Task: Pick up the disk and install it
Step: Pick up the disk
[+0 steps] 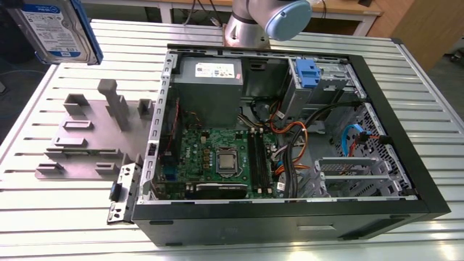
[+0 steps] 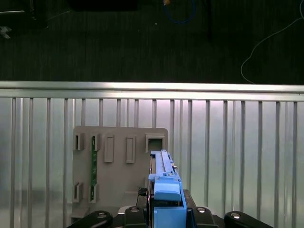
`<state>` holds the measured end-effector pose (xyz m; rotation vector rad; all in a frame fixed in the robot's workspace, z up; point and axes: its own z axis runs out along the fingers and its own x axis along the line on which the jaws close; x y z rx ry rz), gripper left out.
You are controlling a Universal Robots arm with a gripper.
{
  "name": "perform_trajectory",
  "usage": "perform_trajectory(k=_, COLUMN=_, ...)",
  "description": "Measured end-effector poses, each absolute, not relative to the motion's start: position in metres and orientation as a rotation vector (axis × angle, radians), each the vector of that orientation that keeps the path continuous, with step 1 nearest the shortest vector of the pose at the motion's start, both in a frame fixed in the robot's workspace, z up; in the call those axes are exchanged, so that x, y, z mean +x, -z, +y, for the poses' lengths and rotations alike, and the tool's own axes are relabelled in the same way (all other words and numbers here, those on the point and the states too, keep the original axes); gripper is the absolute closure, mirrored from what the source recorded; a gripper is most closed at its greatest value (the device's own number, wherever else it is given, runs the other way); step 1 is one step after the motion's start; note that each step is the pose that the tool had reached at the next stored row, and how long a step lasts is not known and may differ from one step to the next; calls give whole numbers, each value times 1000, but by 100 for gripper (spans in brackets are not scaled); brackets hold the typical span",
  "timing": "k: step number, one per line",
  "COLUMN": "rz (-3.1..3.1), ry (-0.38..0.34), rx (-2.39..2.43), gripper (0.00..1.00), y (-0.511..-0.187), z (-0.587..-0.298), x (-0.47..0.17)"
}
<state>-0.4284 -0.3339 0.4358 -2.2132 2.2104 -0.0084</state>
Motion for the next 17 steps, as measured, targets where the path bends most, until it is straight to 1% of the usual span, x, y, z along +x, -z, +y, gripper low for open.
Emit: perform_trajectory(k=17, rz=2210, ry=7, rx=-2213, gripper=64, y=-458, z=-334, x=-428)
